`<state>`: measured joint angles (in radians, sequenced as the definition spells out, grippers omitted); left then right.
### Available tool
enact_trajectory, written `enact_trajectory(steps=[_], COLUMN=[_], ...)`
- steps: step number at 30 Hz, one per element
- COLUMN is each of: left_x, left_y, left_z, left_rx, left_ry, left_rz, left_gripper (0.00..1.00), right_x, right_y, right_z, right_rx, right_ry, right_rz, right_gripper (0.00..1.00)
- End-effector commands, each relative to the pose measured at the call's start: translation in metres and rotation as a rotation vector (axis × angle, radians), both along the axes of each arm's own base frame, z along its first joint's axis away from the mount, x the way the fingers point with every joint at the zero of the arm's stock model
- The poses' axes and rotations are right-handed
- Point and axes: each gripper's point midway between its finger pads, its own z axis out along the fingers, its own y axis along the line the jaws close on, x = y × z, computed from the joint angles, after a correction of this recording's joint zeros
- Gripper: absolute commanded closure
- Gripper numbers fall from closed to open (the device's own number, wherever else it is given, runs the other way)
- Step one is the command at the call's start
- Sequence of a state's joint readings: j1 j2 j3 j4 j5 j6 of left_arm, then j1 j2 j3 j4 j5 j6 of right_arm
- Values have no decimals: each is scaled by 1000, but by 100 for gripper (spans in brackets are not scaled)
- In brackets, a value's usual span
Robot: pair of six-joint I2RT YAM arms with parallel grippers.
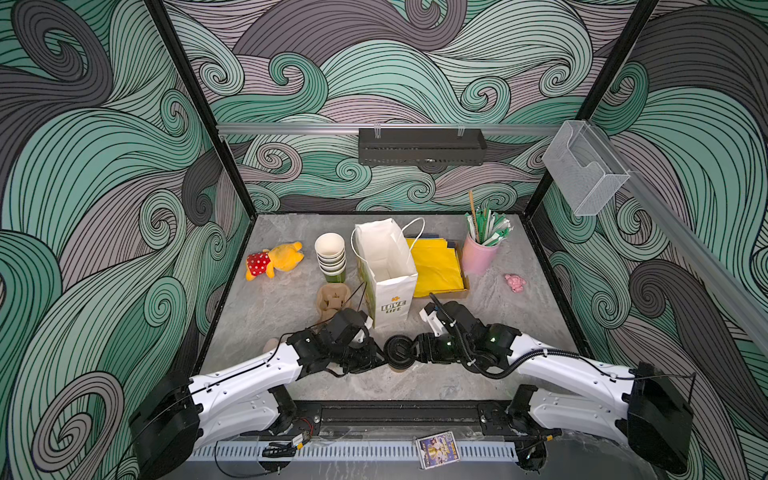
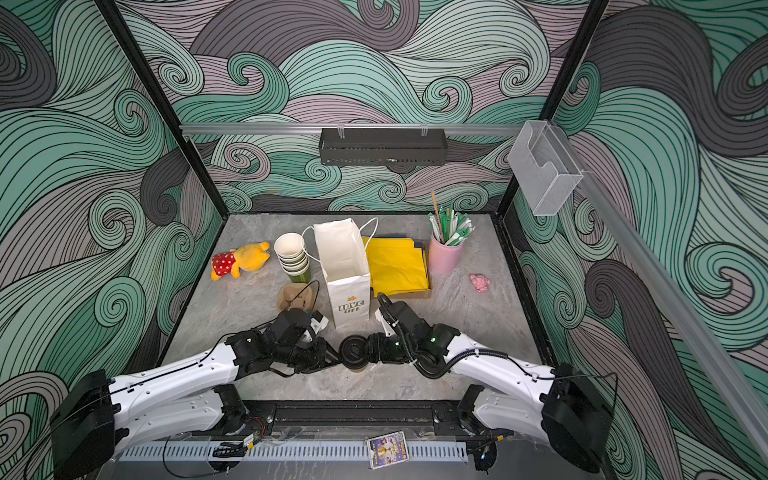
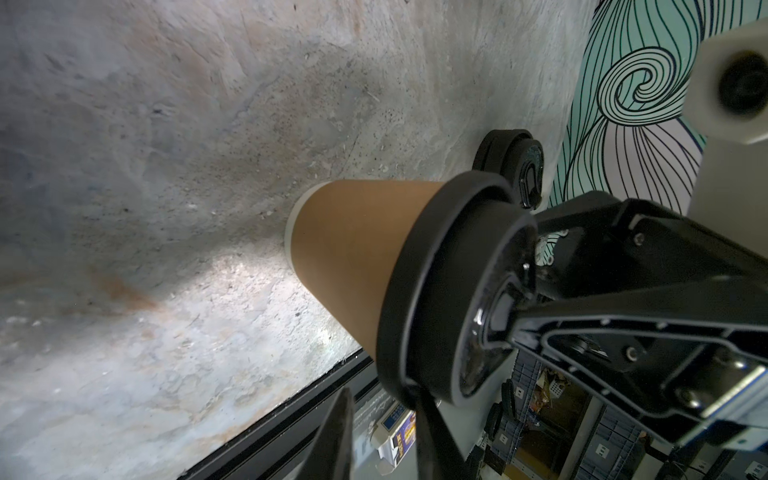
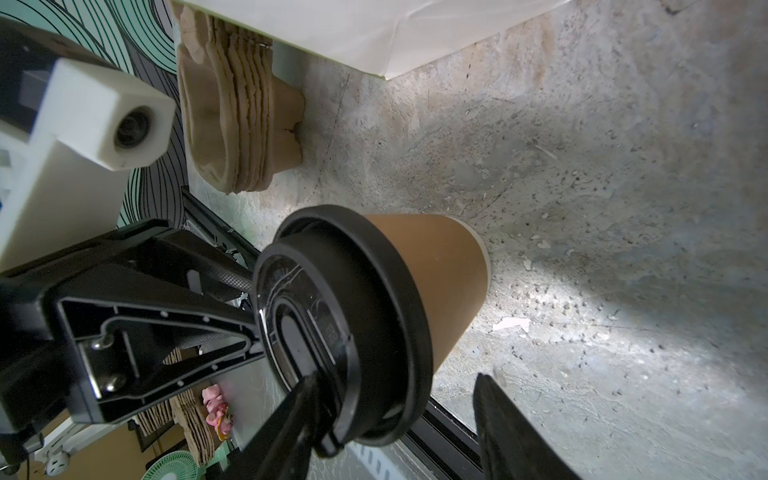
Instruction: Pack the takeout coffee
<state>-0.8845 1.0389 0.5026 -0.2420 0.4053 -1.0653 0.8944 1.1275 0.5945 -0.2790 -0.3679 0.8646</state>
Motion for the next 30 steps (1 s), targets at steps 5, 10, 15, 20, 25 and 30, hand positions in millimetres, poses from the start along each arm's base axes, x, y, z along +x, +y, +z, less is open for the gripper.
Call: enact_trajectory(steps=[5,10,15,20,25,30], left_x=[-7,0,8,12,17,25], left_y=[27,9,-5,-3,-1,1], left_z=[-36,-9,22,38,42,42], left_rx=[167,67,-29,-74,-84,-68], left_ry=[59,-10,-85,-137,-163,-183], left_rz=[25,-17,-34,-2,29,61], left_gripper=[80,75,68,61,55,45], right_x=[1,2,3,4,4,6], right_y=[-3,-2,-1,3,5,11], right_z=[-7,-4,-3,1,5,20], right_rx=[-35,-23,-21,-1,11,57], right_ry=[17,11,12,5,-1,-30], right_rz=[-12,-14,-15,-9,-1,10], right_gripper=[40,40,40,40,38,33])
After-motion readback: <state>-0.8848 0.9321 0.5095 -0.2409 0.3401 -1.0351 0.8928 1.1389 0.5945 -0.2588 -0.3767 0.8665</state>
